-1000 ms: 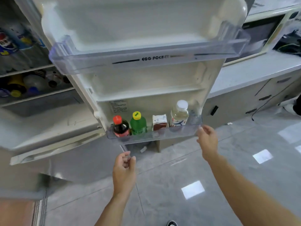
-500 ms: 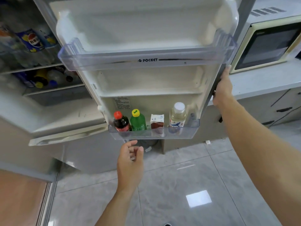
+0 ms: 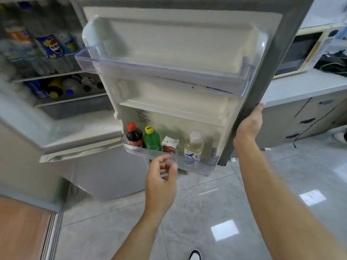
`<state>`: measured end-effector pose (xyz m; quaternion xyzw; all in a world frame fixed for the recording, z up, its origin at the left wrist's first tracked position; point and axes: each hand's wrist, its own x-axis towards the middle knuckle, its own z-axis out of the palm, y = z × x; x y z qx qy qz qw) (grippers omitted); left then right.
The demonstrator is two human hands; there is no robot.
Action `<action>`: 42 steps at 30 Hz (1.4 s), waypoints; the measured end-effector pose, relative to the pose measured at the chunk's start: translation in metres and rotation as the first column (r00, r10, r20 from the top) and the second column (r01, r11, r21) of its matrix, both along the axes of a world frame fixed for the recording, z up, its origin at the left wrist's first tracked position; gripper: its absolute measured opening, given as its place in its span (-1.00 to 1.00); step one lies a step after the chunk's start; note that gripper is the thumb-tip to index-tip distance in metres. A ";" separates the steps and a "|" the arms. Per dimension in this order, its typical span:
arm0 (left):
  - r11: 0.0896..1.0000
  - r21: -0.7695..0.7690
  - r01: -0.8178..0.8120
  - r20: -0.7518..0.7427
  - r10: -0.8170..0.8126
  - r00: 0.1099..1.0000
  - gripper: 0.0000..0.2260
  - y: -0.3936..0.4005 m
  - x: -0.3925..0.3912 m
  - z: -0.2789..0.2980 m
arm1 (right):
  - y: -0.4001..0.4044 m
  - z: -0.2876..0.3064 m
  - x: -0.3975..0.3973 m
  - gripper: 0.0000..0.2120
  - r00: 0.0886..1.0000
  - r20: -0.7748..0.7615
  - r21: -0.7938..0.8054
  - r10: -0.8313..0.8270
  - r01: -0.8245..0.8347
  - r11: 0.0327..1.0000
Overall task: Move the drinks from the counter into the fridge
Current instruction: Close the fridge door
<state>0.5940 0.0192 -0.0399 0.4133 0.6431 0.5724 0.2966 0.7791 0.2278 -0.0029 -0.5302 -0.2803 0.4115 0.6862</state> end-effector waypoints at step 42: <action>0.788 0.072 -0.612 -0.179 0.613 0.769 -0.57 -0.121 -0.429 0.004 | -0.185 0.046 -0.492 -0.86 0.195 0.782 -0.122 0.592 -0.884 0.452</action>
